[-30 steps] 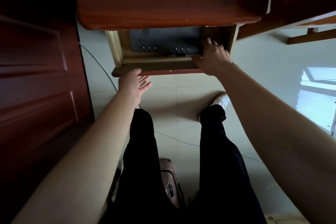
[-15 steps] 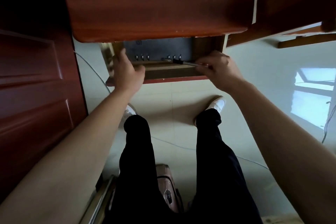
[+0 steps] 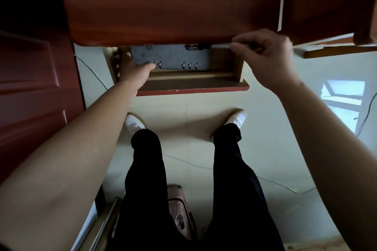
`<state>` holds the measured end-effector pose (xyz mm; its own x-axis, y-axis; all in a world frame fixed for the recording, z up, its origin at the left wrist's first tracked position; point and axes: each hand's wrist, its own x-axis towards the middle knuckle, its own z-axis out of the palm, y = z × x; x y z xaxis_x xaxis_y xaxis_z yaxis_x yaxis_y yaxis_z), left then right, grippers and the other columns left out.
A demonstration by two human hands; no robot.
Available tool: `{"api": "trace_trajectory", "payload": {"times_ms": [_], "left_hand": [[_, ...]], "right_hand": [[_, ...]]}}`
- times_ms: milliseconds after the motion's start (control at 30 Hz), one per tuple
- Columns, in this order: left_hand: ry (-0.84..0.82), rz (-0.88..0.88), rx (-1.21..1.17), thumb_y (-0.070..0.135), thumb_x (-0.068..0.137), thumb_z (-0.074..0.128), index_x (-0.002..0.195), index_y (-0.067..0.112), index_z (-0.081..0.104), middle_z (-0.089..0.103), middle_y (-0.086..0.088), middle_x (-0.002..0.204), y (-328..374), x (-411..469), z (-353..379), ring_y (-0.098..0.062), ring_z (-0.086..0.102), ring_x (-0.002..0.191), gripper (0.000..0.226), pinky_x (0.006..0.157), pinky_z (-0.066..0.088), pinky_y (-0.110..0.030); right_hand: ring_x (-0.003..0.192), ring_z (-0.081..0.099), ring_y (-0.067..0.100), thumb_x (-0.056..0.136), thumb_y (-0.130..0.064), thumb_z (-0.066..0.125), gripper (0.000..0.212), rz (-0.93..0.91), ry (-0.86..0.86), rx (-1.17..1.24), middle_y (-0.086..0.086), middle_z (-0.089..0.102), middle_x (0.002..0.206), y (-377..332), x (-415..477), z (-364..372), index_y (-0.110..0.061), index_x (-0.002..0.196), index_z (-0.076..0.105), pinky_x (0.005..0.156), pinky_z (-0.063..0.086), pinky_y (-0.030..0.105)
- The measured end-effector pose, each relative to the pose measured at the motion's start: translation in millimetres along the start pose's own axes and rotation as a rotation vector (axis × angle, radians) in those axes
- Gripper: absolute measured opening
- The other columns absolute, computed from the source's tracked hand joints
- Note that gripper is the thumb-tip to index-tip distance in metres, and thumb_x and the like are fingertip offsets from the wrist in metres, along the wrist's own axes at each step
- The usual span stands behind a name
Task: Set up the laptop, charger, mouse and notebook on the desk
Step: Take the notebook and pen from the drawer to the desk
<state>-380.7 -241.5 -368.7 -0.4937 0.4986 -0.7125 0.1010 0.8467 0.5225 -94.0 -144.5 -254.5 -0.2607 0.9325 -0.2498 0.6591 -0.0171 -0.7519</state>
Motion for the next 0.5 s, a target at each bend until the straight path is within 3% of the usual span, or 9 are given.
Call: {"api": "trace_trajectory", "payload": {"times_ms": [133, 233, 300, 400, 500], "left_hand": [[-0.021, -0.049, -0.067, 0.029, 0.074, 0.079, 0.13, 0.012, 0.054, 0.067, 0.001, 0.123, 1, 10, -1, -0.017, 0.062, 0.113, 0.064, 0.086, 0.047, -0.025], [-0.048, -0.064, -0.077, 0.034, 0.073, 0.081, 0.135, 0.015, 0.05, 0.064, 0.001, 0.129, -3, 10, -1, -0.018, 0.059, 0.117, 0.072, 0.096, 0.047, -0.031], [-0.056, -0.035, -0.038, 0.036, 0.074, 0.081, 0.133, 0.016, 0.053, 0.064, 0.001, 0.13, -8, 8, 0, -0.018, 0.059, 0.117, 0.069, 0.099, 0.045, -0.031], [-0.094, -0.019, -0.049, 0.034, 0.081, 0.078, 0.13, 0.015, 0.057, 0.065, -0.001, 0.13, -12, 7, -1, -0.019, 0.06, 0.118, 0.057, 0.106, 0.046, -0.039], [-0.102, -0.014, -0.15, 0.035, 0.085, 0.075, 0.122, 0.019, 0.062, 0.067, 0.005, 0.121, -10, -2, -7, -0.014, 0.063, 0.111, 0.042, 0.097, 0.05, -0.036]], "right_hand": [[0.083, 0.071, 0.005, 0.087, -0.034, 0.075, 0.012, 0.115, 0.189, 0.272, -0.016, 0.074, 0.086, -22, 16, -2, -0.028, 0.097, 0.076, 0.073, 0.058, 0.026], [0.097, 0.065, -0.003, 0.091, -0.033, 0.069, 0.017, 0.075, 0.22, 0.07, -0.013, 0.071, 0.102, -21, 32, 4, -0.024, 0.105, 0.074, 0.085, 0.052, 0.018], [0.11, 0.06, 0.013, 0.093, -0.029, 0.063, 0.02, 0.017, 0.195, -0.153, -0.002, 0.069, 0.113, -14, 35, 14, -0.02, 0.108, 0.074, 0.093, 0.044, 0.019], [0.113, 0.055, 0.025, 0.093, -0.026, 0.058, 0.023, -0.009, 0.225, -0.247, 0.005, 0.064, 0.117, -8, 34, 26, -0.019, 0.109, 0.073, 0.088, 0.036, 0.017], [0.114, 0.055, 0.026, 0.093, -0.027, 0.056, 0.023, 0.006, 0.223, -0.241, 0.006, 0.062, 0.119, -5, 37, 28, -0.02, 0.109, 0.072, 0.085, 0.033, 0.015]]}}
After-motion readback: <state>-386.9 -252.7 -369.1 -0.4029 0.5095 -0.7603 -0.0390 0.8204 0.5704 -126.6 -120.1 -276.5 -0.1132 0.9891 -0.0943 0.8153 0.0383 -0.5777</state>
